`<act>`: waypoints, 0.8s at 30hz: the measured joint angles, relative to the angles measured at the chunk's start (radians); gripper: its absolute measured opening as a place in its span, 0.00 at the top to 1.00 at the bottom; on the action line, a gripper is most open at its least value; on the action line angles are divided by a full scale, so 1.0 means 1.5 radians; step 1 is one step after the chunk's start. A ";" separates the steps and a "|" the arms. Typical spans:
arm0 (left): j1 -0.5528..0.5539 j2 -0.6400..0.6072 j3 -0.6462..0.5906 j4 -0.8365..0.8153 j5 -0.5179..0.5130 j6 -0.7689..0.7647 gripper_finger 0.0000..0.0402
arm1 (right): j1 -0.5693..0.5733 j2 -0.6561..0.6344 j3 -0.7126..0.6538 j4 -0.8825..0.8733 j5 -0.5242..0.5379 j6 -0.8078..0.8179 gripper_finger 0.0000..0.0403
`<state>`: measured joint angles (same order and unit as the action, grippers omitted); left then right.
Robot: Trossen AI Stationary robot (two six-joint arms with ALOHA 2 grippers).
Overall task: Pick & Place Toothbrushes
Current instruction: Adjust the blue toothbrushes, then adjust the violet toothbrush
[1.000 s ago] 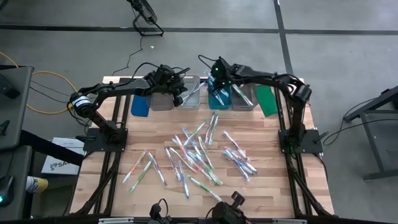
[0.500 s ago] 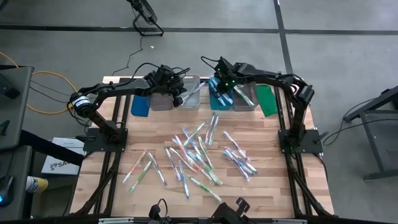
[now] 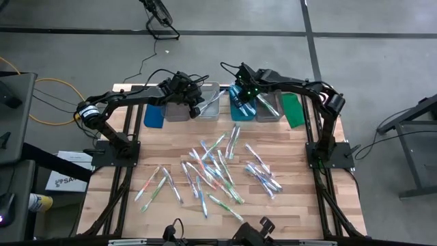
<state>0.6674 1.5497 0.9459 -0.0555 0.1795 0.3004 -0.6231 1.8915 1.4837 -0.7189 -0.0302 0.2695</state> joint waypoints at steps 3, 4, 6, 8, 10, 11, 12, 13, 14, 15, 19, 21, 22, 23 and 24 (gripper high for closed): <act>0.000 0.000 0.000 0.000 0.000 0.000 1.00 | 0.000 0.000 0.000 0.000 0.000 -0.001 0.93; 0.000 0.000 0.000 0.000 0.000 0.000 1.00 | 0.000 0.000 0.000 -0.001 0.001 -0.004 0.93; 0.000 0.000 0.000 0.000 0.000 0.000 1.00 | 0.000 0.000 0.000 -0.002 0.001 -0.006 0.92; 0.000 0.000 0.000 0.000 0.000 0.000 1.00 | 0.000 0.000 0.000 -0.002 0.001 -0.008 0.89; 0.000 0.000 0.000 0.000 0.000 0.000 1.00 | 0.000 0.000 0.000 -0.002 0.001 -0.010 0.84; 0.000 0.000 0.000 0.000 0.000 0.000 1.00 | 0.000 0.000 0.000 -0.002 0.001 -0.010 0.81; 0.000 0.000 0.000 0.000 0.000 0.000 1.00 | 0.000 0.000 0.000 -0.002 0.001 -0.009 0.77; 0.000 0.000 0.000 0.000 0.000 0.000 1.00 | 0.000 0.000 0.000 -0.002 0.002 -0.005 0.74; 0.000 0.000 0.000 0.000 0.000 0.000 1.00 | 0.000 0.000 0.000 -0.002 0.002 -0.003 0.70; 0.000 0.000 0.000 0.000 0.000 0.000 1.00 | 0.000 0.000 0.000 -0.004 0.002 -0.003 0.67; 0.000 0.000 0.000 0.000 0.000 0.000 1.00 | -0.003 -0.006 0.000 -0.022 0.003 -0.007 0.58; 0.000 0.000 0.000 0.001 0.000 0.000 1.00 | -0.004 -0.014 0.000 -0.034 0.002 -0.008 0.55; 0.000 0.000 0.000 0.001 0.000 0.000 1.00 | -0.005 -0.020 0.000 -0.036 0.002 -0.008 0.54; 0.000 0.000 0.000 0.003 0.000 0.000 1.00 | -0.005 -0.026 0.000 -0.036 0.002 -0.009 0.54; 0.000 0.000 0.000 0.004 0.000 0.000 1.00 | -0.005 -0.031 0.000 -0.040 0.001 -0.013 0.53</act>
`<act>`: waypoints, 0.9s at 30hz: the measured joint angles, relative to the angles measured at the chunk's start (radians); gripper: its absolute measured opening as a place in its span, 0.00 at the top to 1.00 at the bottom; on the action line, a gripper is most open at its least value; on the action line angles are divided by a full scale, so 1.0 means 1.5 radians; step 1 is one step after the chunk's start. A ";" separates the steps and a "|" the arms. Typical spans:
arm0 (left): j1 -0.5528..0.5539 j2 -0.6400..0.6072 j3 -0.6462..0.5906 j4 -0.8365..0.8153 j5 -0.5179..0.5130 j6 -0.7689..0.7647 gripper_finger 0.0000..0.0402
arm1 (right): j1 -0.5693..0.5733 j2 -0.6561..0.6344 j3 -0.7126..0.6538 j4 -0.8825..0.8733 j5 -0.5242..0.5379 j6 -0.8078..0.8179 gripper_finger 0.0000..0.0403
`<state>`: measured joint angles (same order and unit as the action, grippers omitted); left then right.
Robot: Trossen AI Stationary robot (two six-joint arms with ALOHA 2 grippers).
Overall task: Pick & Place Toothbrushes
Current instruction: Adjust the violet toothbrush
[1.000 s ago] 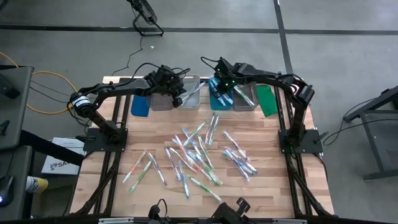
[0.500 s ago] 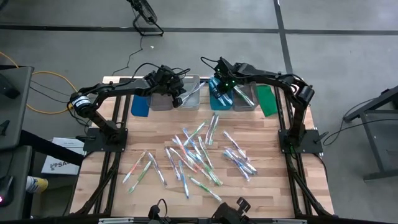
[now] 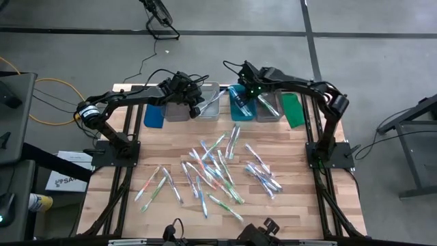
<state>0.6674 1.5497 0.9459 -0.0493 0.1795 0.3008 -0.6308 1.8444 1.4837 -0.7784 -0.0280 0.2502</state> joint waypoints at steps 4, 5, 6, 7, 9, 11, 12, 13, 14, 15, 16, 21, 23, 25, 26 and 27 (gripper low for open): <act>0.000 0.000 0.000 0.001 0.000 0.005 1.00 | 0.003 -0.029 0.000 -0.019 0.002 -0.012 0.54; 0.000 0.000 0.000 0.001 0.000 0.006 1.00 | 0.005 -0.037 0.000 -0.022 0.002 -0.012 0.55; 0.000 0.000 0.000 0.001 0.000 0.005 1.00 | 0.006 -0.044 0.000 -0.025 0.002 -0.013 0.55; 0.000 0.000 0.000 0.002 0.000 0.006 1.00 | 0.007 -0.051 0.000 -0.030 0.002 -0.014 0.56; 0.000 0.000 0.000 0.004 0.000 0.018 1.00 | 0.013 -0.062 0.000 -0.044 0.010 -0.023 0.56; 0.000 0.000 0.000 0.007 0.000 0.024 0.99 | 0.022 -0.070 0.000 -0.059 0.032 -0.028 0.56; 0.000 0.000 0.000 0.010 -0.001 0.026 0.98 | 0.026 -0.070 0.000 -0.068 0.046 -0.029 0.56; 0.000 0.000 0.000 0.015 -0.002 0.027 0.97 | 0.032 -0.071 0.000 -0.076 0.058 -0.030 0.56; 0.000 0.000 0.000 0.022 -0.005 0.029 0.95 | 0.036 -0.071 0.000 -0.082 0.069 -0.030 0.56; 0.000 0.000 0.001 0.028 -0.007 0.033 0.92 | 0.040 -0.071 0.000 -0.089 0.077 -0.030 0.56; 0.000 0.000 0.001 0.033 -0.007 0.040 0.89 | 0.044 -0.071 0.000 -0.095 0.083 -0.030 0.56; -0.014 0.015 0.028 0.027 -0.009 0.065 0.71 | 0.061 -0.071 -0.002 -0.102 0.087 -0.030 0.56; -0.019 0.026 0.050 0.002 -0.008 0.076 0.64 | 0.066 -0.071 -0.002 -0.106 0.087 -0.030 0.56; -0.026 0.043 0.084 -0.029 -0.013 0.080 0.58 | 0.070 -0.071 -0.002 -0.109 0.087 -0.030 0.56; -0.027 0.051 0.101 -0.053 -0.019 0.081 0.56 | 0.072 -0.071 -0.002 -0.113 0.087 -0.030 0.56; -0.027 0.060 0.117 -0.079 -0.023 0.081 0.55 | 0.072 -0.071 -0.002 -0.117 0.087 -0.030 0.56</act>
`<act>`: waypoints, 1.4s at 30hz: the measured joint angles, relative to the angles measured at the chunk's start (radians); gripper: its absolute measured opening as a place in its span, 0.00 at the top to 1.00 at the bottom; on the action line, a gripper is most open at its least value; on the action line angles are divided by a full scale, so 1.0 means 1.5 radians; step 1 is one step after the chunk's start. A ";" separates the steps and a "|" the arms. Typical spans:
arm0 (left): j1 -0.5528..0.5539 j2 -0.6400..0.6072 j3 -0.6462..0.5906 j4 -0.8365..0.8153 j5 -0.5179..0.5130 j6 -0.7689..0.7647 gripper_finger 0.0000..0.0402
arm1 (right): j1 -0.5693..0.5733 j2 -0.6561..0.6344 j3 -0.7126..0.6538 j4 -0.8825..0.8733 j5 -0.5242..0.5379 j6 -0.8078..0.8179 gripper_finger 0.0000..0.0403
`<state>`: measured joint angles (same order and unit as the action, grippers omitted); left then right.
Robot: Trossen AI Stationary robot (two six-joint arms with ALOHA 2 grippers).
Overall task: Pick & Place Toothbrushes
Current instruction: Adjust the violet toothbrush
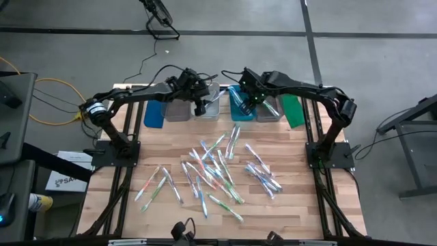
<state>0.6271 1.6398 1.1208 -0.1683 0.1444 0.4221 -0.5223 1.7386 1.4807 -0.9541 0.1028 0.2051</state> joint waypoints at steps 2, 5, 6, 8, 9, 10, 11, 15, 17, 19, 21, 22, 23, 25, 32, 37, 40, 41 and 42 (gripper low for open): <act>0.000 0.020 0.031 -0.043 -0.013 0.001 0.54 | 0.004 0.000 0.000 -0.009 0.000 0.000 0.56; 0.001 0.048 0.071 -0.088 -0.014 0.013 0.53 | 0.005 -0.002 0.000 -0.032 0.007 0.001 0.56; 0.001 0.059 0.080 -0.099 -0.014 0.015 0.53 | 0.005 -0.003 0.000 -0.042 0.013 0.002 0.56; 0.001 0.077 0.092 -0.115 -0.014 0.019 0.53 | 0.008 -0.005 0.000 -0.060 0.026 0.005 0.56; 0.001 0.084 0.096 -0.118 -0.015 0.025 0.53 | 0.009 -0.005 0.000 -0.069 0.030 0.006 0.56; 0.001 0.091 0.100 -0.118 -0.015 0.031 0.53 | 0.011 -0.006 0.000 -0.080 0.034 0.006 0.56; 0.001 0.098 0.104 -0.115 -0.014 0.034 0.53 | 0.013 -0.007 0.000 -0.090 0.040 0.008 0.56; 0.001 0.118 0.107 -0.119 -0.015 0.035 0.53 | 0.028 -0.010 0.000 -0.112 0.070 0.015 0.56; 0.001 0.123 0.107 -0.118 -0.016 0.035 0.53 | 0.034 -0.012 0.000 -0.121 0.081 0.021 0.56; 0.001 0.125 0.107 -0.113 -0.016 0.035 0.53 | 0.045 -0.015 -0.001 -0.122 0.096 0.023 0.56; 0.001 0.127 0.107 -0.114 -0.018 0.030 0.53 | 0.053 -0.018 -0.001 -0.123 0.106 0.026 0.56; 0.001 0.127 0.107 -0.115 -0.026 0.030 0.53 | 0.056 -0.019 -0.001 -0.123 0.106 0.029 0.56; 0.001 0.127 0.107 -0.114 -0.035 0.030 0.53 | 0.061 -0.019 -0.001 -0.121 0.106 0.032 0.56; 0.001 0.127 0.107 -0.114 -0.049 0.029 0.53 | 0.070 -0.020 -0.001 -0.119 0.107 0.036 0.56; 0.001 0.127 0.107 -0.109 -0.050 0.025 0.53 | 0.092 -0.021 -0.001 -0.117 0.107 0.038 0.56; 0.011 0.134 0.107 -0.085 -0.018 0.012 0.53 | 0.096 -0.021 -0.001 -0.112 0.107 0.038 0.56; 0.016 0.142 0.110 -0.085 -0.015 0.010 0.53 | 0.096 -0.021 -0.001 -0.110 0.107 0.038 0.56; 0.019 0.142 0.111 -0.094 -0.013 0.011 0.53 | 0.096 -0.021 -0.001 -0.109 0.107 0.038 0.56; 0.019 0.145 0.113 -0.092 -0.008 0.010 0.53 | 0.096 -0.021 -0.001 -0.109 0.107 0.038 0.56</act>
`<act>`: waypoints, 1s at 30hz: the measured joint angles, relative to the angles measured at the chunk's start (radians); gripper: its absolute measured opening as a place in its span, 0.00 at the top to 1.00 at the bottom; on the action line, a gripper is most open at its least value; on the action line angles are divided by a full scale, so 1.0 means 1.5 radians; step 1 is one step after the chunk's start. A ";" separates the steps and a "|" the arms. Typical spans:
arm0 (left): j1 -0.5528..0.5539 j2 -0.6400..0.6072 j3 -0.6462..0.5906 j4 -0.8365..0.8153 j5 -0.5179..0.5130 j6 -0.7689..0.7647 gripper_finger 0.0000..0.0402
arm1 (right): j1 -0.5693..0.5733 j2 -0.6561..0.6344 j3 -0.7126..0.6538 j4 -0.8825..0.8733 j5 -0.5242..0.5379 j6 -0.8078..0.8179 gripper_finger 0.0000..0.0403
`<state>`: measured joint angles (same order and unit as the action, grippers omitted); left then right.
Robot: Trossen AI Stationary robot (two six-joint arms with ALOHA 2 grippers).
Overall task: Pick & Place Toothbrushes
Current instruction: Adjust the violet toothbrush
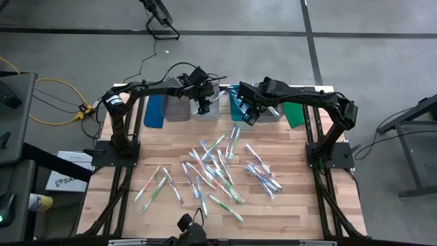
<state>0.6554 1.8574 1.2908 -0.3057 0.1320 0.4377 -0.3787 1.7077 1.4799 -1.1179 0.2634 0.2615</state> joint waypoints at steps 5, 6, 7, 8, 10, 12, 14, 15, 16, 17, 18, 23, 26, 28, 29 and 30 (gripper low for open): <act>0.013 0.033 0.039 -0.038 0.029 0.001 0.53 | 0.000 0.000 0.000 0.000 0.000 -0.001 0.56; 0.013 0.041 0.049 -0.034 0.031 0.001 0.53 | 0.000 0.000 0.000 0.000 0.000 -0.002 0.56; 0.014 0.045 0.054 -0.040 0.037 0.001 0.53 | 0.000 0.000 0.000 0.001 0.000 -0.002 0.56; 0.014 0.048 0.058 -0.052 0.043 0.001 0.53 | 0.000 0.000 0.000 0.001 0.000 -0.002 0.56; 0.013 0.054 0.066 -0.053 0.046 0.001 0.53 | 0.000 0.000 0.000 0.001 0.000 -0.002 0.56; 0.012 0.053 0.066 -0.060 0.047 0.001 0.54 | 0.000 0.000 0.000 0.000 0.000 -0.005 0.56; 0.012 0.053 0.067 -0.058 0.048 0.001 0.57 | 0.000 0.000 0.000 0.001 0.000 -0.008 0.56; 0.013 0.053 0.067 -0.061 0.048 0.001 0.59 | 0.000 0.000 0.000 0.001 0.000 -0.009 0.56; 0.013 0.053 0.067 -0.063 0.048 0.000 0.62 | 0.000 0.000 0.000 0.001 0.000 -0.010 0.56; 0.013 0.053 0.067 -0.066 0.048 0.000 0.64 | 0.000 0.000 0.000 0.001 0.000 -0.010 0.56; 0.013 0.053 0.067 -0.068 0.047 0.000 0.67 | 0.000 0.000 0.000 0.000 0.000 -0.009 0.56; 0.013 0.053 0.067 -0.069 0.045 0.002 0.81 | 0.000 0.000 0.000 0.000 0.000 -0.004 0.56; 0.013 0.053 0.067 -0.069 0.041 0.008 0.91 | 0.000 0.000 0.000 -0.001 -0.001 -0.003 0.56; 0.013 0.053 0.067 -0.069 0.040 0.021 0.97 | 0.000 0.000 0.000 -0.002 -0.002 -0.003 0.56; 0.013 0.053 0.067 -0.069 0.040 0.023 0.98 | 0.000 0.000 0.000 -0.004 -0.002 -0.002 0.56; 0.013 0.053 0.068 -0.070 0.040 0.023 0.99 | 0.000 0.000 0.000 -0.006 -0.003 -0.001 0.56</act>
<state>0.6750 1.9362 1.3924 -0.4109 0.1924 0.4727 -0.3794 1.7081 1.4799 -1.1269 0.2596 0.2593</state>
